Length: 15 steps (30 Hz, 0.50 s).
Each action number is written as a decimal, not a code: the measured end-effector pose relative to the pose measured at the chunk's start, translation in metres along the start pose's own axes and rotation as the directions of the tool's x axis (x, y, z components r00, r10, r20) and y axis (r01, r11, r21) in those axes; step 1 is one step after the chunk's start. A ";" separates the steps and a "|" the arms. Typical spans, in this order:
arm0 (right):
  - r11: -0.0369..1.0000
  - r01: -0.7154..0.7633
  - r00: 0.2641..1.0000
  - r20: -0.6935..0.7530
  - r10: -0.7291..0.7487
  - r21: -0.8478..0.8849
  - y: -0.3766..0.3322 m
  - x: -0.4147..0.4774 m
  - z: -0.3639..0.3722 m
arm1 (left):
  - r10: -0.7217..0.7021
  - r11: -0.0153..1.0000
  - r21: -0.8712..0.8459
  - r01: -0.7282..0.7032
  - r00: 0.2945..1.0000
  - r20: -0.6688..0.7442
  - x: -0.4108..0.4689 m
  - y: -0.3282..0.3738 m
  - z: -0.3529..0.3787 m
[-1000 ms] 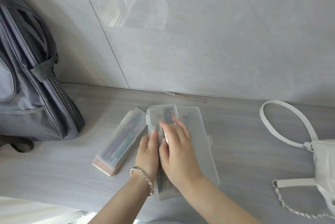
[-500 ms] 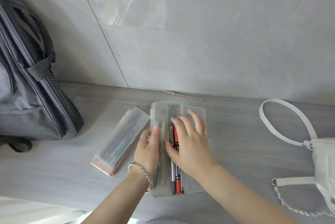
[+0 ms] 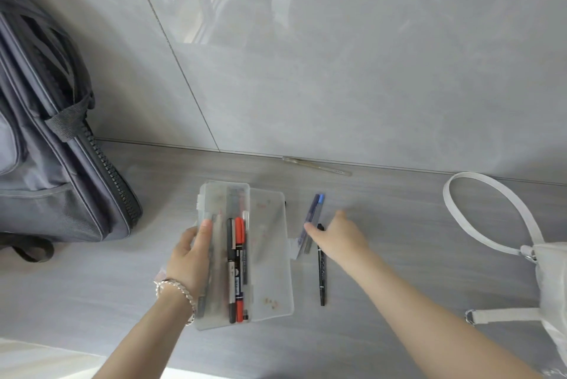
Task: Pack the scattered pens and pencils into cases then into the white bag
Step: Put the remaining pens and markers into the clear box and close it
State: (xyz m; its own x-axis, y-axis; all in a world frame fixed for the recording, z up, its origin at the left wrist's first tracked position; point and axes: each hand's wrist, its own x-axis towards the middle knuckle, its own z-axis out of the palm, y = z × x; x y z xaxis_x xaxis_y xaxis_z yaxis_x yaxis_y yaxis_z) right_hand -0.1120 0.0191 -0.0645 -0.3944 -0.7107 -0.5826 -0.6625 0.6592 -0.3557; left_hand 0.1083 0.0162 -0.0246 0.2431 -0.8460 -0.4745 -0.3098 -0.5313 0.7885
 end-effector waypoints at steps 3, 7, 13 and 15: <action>0.996 0.042 0.998 -0.049 -0.046 -0.080 -0.006 0.004 0.022 | -0.013 0.999 -0.043 0.011 1.000 -0.028 0.003 -0.002 -0.008; 0.996 0.040 0.998 -0.050 -0.044 -0.085 -0.013 0.003 0.032 | -0.036 0.999 -0.028 0.036 0.999 -0.033 0.002 -0.005 -0.010; 0.983 0.048 0.997 -0.044 -0.057 -0.177 -0.008 0.003 0.039 | -0.050 0.996 -0.073 0.049 0.999 -0.012 -0.001 -0.009 -0.004; 0.959 0.056 0.994 -0.076 -0.080 -0.276 -0.006 0.005 0.046 | -0.047 0.996 -0.071 0.046 0.999 -0.010 -0.002 -0.006 -0.001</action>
State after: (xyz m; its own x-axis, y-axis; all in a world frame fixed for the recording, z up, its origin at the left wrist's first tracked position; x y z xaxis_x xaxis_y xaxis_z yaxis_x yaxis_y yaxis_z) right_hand -0.0810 0.0232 -0.0990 -0.3874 -0.7780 -0.4947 -0.8338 0.5246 -0.1721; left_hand 0.1106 0.0212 -0.0274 0.2667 -0.8197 -0.5069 -0.2326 -0.5651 0.7915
